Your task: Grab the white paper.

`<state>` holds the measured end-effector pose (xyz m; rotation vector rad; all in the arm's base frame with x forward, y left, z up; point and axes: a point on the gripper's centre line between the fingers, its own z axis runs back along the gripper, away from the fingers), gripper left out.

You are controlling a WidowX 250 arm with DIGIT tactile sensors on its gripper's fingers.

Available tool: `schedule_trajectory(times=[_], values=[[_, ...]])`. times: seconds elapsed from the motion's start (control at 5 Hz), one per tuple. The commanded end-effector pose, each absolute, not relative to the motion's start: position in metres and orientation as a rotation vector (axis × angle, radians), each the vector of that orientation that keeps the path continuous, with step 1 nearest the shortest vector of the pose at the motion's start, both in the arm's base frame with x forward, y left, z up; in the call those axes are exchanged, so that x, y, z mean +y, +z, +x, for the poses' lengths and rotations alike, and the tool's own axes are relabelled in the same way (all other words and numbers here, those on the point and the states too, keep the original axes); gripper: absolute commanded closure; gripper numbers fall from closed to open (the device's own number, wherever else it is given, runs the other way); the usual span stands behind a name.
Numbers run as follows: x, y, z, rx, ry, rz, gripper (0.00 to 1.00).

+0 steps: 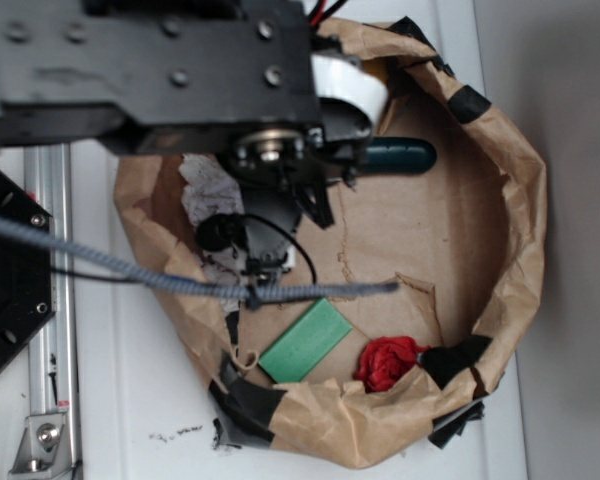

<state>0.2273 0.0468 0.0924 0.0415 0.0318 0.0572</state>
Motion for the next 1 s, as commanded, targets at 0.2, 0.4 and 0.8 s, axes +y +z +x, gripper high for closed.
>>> schedule_trajectory(times=[0.2,0.4,0.8], values=[[0.048,0.057,0.216,-0.054,0.087,-0.052,0.00],[0.048,0.057,0.216,-0.054,0.087,-0.052,0.00],[0.044,0.034,0.219,-0.010,0.090,0.009,0.00]])
